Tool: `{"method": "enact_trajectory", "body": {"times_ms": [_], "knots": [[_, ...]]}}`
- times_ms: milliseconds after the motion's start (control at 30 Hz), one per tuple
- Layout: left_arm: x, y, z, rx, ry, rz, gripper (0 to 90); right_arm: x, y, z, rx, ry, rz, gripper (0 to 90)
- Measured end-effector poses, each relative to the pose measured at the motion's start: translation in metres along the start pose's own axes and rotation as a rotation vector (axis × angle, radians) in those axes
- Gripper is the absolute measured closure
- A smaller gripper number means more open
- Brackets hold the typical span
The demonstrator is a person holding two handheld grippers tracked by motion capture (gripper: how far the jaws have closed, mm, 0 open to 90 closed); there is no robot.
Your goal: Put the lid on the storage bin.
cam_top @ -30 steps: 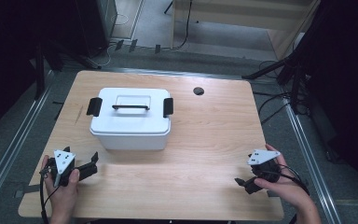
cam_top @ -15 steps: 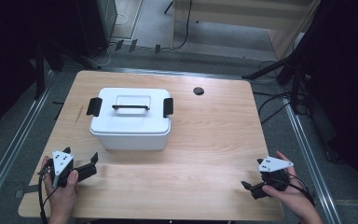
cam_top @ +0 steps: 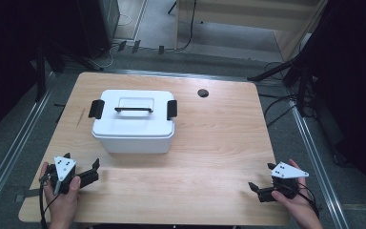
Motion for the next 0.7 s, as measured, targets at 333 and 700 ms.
{"method": "enact_trajectory", "body": {"times_ms": [333,700], "knots": [[0.004,-0.009,-0.006,-0.003,-0.019,-0.002,4.1,0.005,0.016,-0.009,0.022,0.035,0.008,0.0],[0.004,-0.009,-0.009,0.007,-0.062,-0.002,4.1,0.01,0.015,-0.011,0.026,0.097,0.056,0.0]]}}
Point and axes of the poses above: each handheld gripper's, and its own axes: y roughly forward along the jaws, x roughly out of its underside, z roughly to its right, the point moved 9 cm from there along y, roughly forward along the jaws, and after that the axes turned 11 degrees about -y, right-handed, at the moved point
